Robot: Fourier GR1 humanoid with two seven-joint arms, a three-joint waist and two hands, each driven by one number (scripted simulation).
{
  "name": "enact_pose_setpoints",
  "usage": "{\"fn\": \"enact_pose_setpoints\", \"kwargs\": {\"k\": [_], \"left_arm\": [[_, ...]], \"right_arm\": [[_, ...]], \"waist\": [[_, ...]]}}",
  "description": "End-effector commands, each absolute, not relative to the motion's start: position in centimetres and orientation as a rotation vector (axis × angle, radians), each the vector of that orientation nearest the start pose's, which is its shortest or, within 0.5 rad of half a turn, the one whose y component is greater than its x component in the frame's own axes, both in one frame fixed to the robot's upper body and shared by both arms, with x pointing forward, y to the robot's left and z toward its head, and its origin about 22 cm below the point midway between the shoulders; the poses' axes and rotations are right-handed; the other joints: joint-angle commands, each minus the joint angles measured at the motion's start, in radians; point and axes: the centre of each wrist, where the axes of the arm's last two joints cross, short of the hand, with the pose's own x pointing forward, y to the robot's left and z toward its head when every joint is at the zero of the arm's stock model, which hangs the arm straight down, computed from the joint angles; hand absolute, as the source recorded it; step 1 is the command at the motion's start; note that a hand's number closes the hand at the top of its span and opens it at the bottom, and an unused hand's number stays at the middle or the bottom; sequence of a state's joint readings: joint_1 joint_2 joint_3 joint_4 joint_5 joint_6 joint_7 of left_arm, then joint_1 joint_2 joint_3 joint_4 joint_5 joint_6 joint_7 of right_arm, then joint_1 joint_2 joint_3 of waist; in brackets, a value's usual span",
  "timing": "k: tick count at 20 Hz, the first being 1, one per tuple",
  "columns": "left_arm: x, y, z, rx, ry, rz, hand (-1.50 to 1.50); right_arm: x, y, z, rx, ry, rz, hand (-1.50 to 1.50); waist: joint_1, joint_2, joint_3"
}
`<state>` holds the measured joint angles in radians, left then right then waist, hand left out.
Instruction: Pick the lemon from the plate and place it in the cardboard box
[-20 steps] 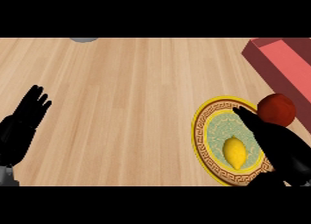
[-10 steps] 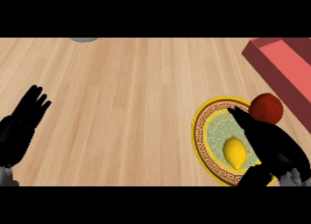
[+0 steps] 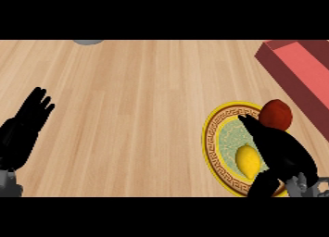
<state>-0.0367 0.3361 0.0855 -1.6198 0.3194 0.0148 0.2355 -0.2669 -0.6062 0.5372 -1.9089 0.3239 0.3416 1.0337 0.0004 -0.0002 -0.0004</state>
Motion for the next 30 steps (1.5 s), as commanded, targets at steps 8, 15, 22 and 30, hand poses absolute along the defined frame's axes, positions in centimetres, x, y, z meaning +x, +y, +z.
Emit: {"fn": "enact_pose_setpoints", "kwargs": {"k": [8,15,22,30], "left_arm": [[23.9,32.5,6.3,0.044,-1.451,0.028,0.00],[24.0,31.3,4.8,0.063,-1.459,0.052,0.00],[25.4,31.9,4.4,0.057,-1.450,0.041,0.00],[26.0,31.8,5.1,0.059,-1.458,0.027,0.00]], "right_arm": [[25.1,-18.7,10.7,-0.756,-0.685,1.183,-1.50],[26.5,-18.5,7.8,-0.720,-0.634,1.206,-1.50],[26.2,-18.8,6.0,-0.751,-0.629,1.205,-1.50],[24.8,-20.0,4.5,-0.775,-0.765,1.236,1.50]], "waist": [[0.005,-0.001,0.000],[0.009,0.001,0.000],[0.002,0.001,0.000],[-0.001,0.001,0.001]]}}
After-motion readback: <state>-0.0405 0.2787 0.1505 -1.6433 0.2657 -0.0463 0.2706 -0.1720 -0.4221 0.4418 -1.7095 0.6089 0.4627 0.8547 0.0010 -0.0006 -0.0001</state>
